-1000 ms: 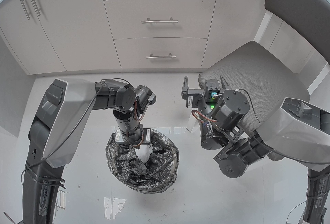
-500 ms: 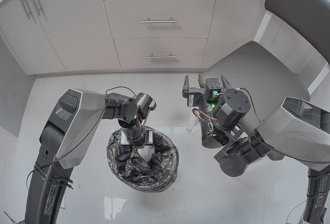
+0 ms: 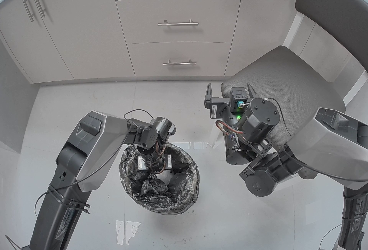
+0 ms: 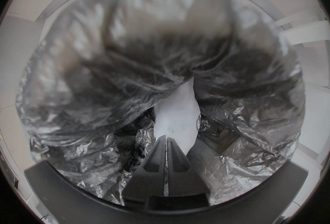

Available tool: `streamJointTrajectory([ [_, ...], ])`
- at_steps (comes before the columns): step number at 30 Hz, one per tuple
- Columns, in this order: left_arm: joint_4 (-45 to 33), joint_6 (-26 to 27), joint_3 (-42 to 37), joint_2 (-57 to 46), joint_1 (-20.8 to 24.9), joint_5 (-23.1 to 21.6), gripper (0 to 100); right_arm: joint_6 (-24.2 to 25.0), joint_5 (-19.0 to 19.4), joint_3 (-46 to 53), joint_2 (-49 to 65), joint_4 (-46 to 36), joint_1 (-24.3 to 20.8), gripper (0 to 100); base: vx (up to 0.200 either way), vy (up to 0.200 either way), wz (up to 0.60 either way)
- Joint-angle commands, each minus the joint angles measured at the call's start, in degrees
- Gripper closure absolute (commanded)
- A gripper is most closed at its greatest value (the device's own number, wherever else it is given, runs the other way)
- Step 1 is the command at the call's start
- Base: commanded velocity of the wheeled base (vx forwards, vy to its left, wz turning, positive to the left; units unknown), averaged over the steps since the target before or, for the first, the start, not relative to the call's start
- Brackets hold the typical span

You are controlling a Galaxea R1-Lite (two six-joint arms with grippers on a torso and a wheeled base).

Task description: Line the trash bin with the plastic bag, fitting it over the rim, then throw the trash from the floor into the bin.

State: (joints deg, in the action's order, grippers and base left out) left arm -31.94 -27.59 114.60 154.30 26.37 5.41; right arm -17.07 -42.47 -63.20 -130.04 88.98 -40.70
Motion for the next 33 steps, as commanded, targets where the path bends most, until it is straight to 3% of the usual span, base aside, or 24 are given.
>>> streamJointTrajectory([
  [1,0.9,0.1,0.0,2.2,0.0,0.0,100,-0.1,0.0,0.0,-0.1,1.0,0.0,0,0.0,0.0,0.0],
  [27,1.9,1.2,0.0,6.8,0.0,2.2,100,0.0,-0.1,0.0,0.0,1.0,0.0,0,0.0,0.0,0.0],
  [33,-1.1,1.1,0.0,-1.5,0.2,3.3,100,-0.1,-0.2,0.6,0.8,1.0,0.0,0,0.0,0.0,0.0],
])
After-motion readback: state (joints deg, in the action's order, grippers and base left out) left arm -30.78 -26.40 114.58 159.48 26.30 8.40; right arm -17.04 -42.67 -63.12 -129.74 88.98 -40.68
